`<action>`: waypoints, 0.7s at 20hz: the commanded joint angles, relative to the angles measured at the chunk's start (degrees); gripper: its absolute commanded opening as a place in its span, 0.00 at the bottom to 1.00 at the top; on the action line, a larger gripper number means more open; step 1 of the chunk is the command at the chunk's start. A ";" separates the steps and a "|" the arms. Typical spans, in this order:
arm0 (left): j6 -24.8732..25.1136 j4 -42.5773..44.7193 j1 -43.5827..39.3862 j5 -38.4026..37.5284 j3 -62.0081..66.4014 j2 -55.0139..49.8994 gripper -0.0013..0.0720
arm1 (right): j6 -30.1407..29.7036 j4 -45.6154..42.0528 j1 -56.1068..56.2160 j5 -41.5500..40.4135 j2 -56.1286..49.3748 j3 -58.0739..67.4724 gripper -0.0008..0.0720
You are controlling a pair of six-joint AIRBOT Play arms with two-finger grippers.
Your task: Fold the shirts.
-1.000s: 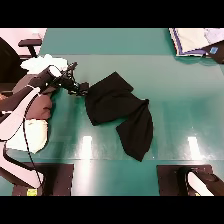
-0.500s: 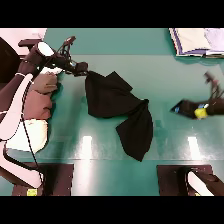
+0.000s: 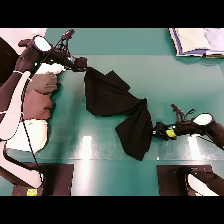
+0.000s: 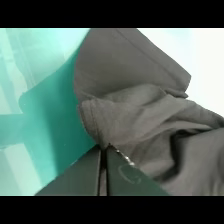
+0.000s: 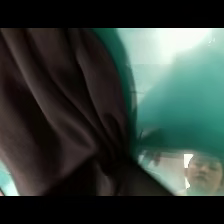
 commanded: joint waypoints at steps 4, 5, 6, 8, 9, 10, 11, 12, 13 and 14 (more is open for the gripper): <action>-0.04 6.34 0.04 -1.05 4.59 6.60 0.05 | -1.79 -6.12 1.75 -1.11 -0.85 12.83 0.03; -0.02 8.24 0.04 -1.07 6.73 9.29 0.05 | -0.85 -8.68 0.02 0.81 1.99 16.61 0.03; 0.00 9.57 0.04 -1.11 9.11 12.33 0.05 | -0.22 -11.10 -2.21 3.02 5.53 21.29 0.03; 0.02 10.64 0.04 -1.20 14.91 19.39 0.05 | 0.28 -13.99 -6.99 8.04 11.93 31.56 0.03; 0.02 10.58 0.02 -1.05 17.29 22.84 0.05 | 0.28 -14.51 -9.40 10.67 14.36 36.76 0.03; 0.02 10.29 0.02 -0.76 18.69 26.86 0.05 | 0.26 -14.80 -11.74 13.46 16.68 42.25 0.03; 0.02 10.19 0.02 -0.07 18.73 30.97 0.05 | 0.24 -14.99 -13.75 15.80 18.64 47.32 0.03; 0.02 10.21 0.02 0.07 18.73 35.15 0.05 | 0.24 -14.97 -15.41 17.79 20.00 51.60 0.03; 0.00 10.21 0.02 0.07 18.73 38.80 0.05 | 0.24 -14.97 -16.94 19.89 21.00 55.76 0.03; 0.02 10.21 0.02 0.42 18.73 42.45 0.05 | 0.24 -14.95 -18.23 21.55 21.70 59.08 0.03</action>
